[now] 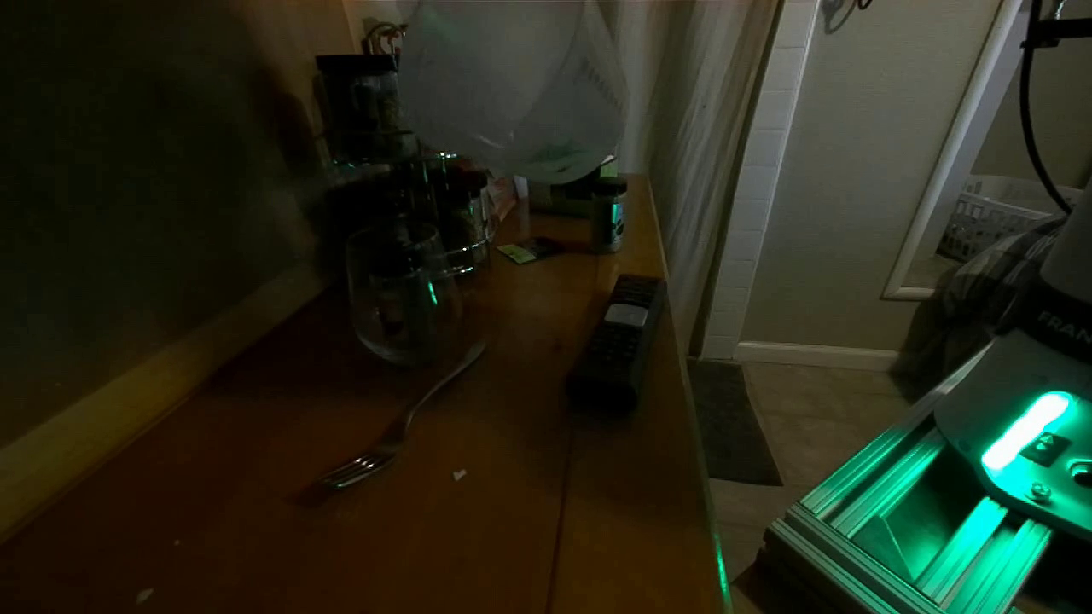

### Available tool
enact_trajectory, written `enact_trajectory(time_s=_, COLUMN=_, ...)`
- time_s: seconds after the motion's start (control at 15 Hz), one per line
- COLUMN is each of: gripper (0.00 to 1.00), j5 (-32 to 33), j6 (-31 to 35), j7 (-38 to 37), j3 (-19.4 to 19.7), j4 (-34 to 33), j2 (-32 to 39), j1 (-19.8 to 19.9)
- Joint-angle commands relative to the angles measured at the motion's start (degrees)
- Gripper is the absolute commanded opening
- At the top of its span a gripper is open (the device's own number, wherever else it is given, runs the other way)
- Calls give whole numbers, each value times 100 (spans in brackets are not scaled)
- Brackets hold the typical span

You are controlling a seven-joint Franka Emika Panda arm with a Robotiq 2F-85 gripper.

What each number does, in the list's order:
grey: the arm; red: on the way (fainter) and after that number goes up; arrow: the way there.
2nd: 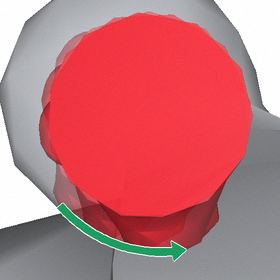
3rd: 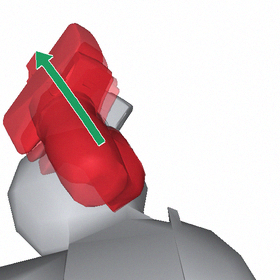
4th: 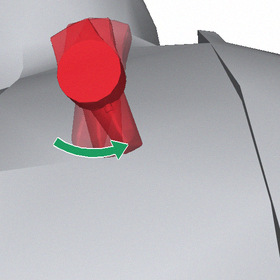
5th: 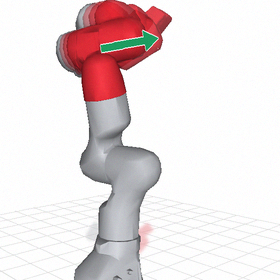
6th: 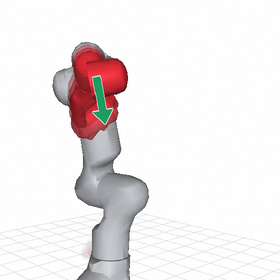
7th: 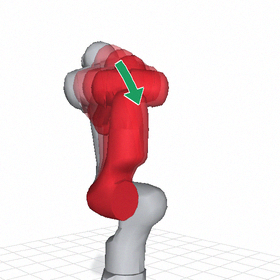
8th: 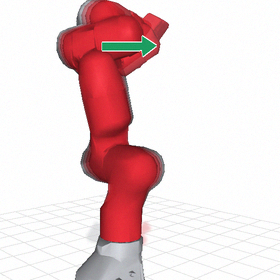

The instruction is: Pour out the fork from the jar

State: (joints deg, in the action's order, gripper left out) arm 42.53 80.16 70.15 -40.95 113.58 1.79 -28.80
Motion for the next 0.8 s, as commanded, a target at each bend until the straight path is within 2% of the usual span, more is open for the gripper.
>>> enact_trajectory(time_s=0.0, gripper=10, j5=-970, j6=1214, j7=167, j3=260, j4=647, j2=-1143, j1=184)
enact_trajectory(time_s=0.2, gripper=10, j5=-1970, j6=2173, j7=317, j3=730, j4=1269, j2=-2011, j1=11)
enact_trajectory(time_s=0.47, gripper=10, j5=-3262, j6=3149, j7=434, j3=1474, j4=2270, j2=-3106, j1=-566)
enact_trajectory(time_s=0.73, gripper=10, j5=-4050, j6=4048, j7=-9, j3=1897, j4=2942, j2=-3519, j1=-1218)
